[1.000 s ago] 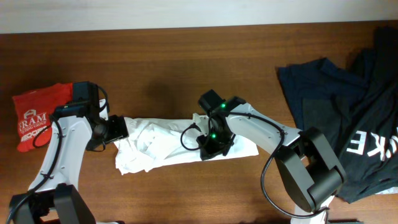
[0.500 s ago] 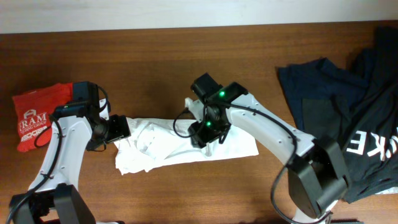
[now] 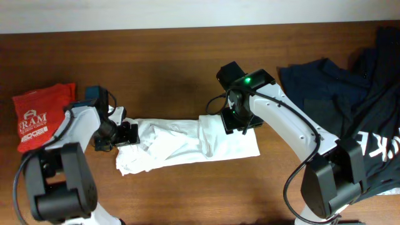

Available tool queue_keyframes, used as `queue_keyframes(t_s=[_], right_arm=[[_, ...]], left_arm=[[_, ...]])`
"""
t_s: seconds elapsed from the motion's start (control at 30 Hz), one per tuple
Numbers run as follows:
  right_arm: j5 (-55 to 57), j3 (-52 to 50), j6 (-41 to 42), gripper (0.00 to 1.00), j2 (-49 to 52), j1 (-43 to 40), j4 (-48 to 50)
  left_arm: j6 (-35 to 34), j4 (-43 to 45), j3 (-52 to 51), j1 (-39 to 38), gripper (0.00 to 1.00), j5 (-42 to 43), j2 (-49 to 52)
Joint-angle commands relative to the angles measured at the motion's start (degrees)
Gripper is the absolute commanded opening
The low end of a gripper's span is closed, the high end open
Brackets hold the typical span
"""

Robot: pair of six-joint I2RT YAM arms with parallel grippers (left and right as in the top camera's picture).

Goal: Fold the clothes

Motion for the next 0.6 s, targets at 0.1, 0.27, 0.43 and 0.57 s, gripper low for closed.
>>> queue_keyframes(t_s=[0.1,0.27,0.43,0.57], right_arm=[[1.53,0.33,0.83,0.60,-0.66,0.00,-0.22],[1.53,0.33,0.85,0.61,-0.63,0.00,-0.02],[1.53,0.33,0.85,0.61,-0.63,0.00,0.00],[1.53,0.33,0.85,0.61,-0.63,0.00,0.00]], left_arm=[[1.75,0.52,-0.46,0.28,0.63,0.92,6.47],[1.73,-0.04,-0.44,0.31,0.12,1.36,6.49],[1.73,-0.61,-0.44,0.31,0.45,1.38,6.49],[1.81,-3.61,0.13,0.66,0.79,1.66,6.49]])
